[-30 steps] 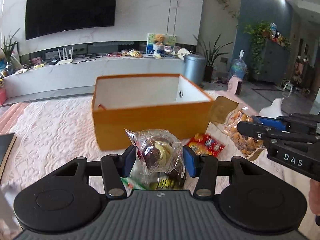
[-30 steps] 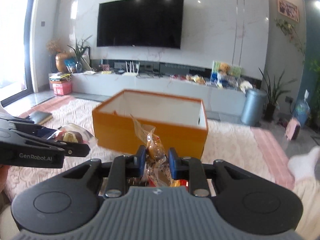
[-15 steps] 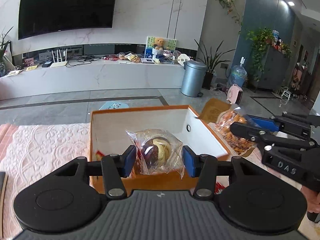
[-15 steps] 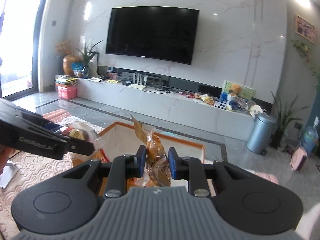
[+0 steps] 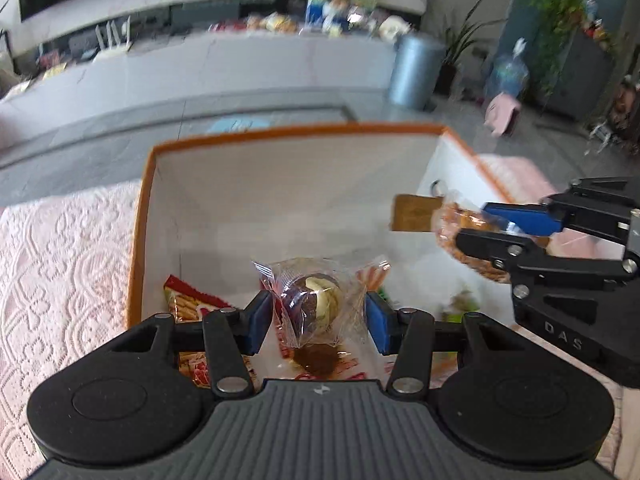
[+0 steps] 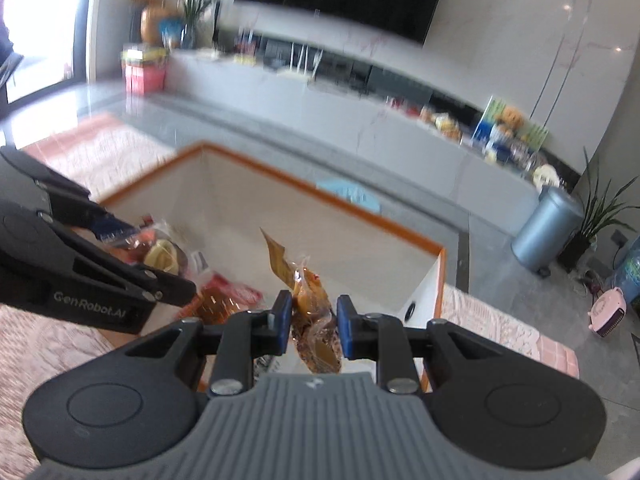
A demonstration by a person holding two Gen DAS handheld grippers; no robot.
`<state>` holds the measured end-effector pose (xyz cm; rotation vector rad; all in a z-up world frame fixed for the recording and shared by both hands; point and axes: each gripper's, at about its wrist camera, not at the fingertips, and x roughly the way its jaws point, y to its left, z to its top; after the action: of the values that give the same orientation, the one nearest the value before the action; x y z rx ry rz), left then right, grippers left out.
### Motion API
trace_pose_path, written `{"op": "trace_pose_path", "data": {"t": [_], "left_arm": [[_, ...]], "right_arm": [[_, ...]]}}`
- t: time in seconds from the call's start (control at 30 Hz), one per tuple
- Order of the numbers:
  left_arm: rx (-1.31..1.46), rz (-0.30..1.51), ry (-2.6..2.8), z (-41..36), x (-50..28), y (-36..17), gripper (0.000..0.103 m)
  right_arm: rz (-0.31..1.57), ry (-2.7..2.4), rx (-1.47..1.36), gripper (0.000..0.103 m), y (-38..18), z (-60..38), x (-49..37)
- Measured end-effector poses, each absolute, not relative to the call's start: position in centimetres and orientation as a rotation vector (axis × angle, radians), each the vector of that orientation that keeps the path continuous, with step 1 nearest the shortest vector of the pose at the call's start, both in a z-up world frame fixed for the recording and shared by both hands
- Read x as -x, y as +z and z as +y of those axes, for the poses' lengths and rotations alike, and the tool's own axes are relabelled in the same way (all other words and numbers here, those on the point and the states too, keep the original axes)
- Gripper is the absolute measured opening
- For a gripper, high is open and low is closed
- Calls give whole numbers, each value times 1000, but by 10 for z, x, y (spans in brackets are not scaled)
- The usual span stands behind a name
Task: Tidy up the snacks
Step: 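Lift both snacks and carry them over the orange box, then open both tools to drop the snacks into the box and withdraw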
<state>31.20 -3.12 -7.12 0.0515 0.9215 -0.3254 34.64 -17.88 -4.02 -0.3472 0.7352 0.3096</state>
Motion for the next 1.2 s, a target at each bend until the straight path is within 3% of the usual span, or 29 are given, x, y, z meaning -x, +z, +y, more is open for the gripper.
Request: {"op": "trace_pose_path", "data": {"t": [0.43, 0.73, 0.93, 1.2], "left_arm": [[-203, 1111, -209, -54, -346, -94, 57], [-275, 1108, -209, -60, -343, -95, 63], [-216, 1076, -222, -49, -335, -78, 74], [-215, 978, -170, -42, -305, -52, 75]], "right_arm": [[902, 255, 414, 21, -80, -167, -388], [1008, 231, 332, 24, -84, -172, -396], [1039, 211, 229, 26, -82, -181, -396], [1037, 204, 152, 31, -66, -183, -387]]}}
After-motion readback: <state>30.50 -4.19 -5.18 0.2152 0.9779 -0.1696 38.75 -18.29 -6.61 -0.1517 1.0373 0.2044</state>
